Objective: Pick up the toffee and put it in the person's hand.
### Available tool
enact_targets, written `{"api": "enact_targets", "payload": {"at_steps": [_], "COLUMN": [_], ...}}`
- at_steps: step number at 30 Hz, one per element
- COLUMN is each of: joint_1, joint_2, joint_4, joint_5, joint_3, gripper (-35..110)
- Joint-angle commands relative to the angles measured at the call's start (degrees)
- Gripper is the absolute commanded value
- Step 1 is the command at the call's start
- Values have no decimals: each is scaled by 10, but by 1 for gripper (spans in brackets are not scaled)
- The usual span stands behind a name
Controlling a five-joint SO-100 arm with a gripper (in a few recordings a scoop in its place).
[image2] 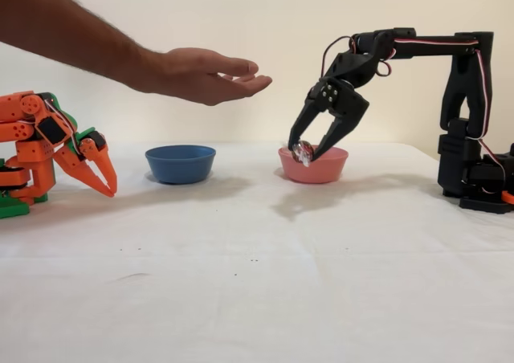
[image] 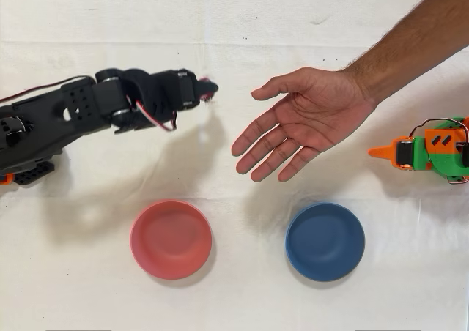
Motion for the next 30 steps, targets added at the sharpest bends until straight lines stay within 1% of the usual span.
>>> {"api": "enact_targets", "payload": {"at_steps": [1, 14, 30], "joint_1": [18, 63, 84], "joint_2": [82, 56, 26], "joint_4": [1, 0, -98], "joint_5": [-4, -30, -30], "joint_3": [-40, -122, -148], "gripper": [14, 14, 14]}}
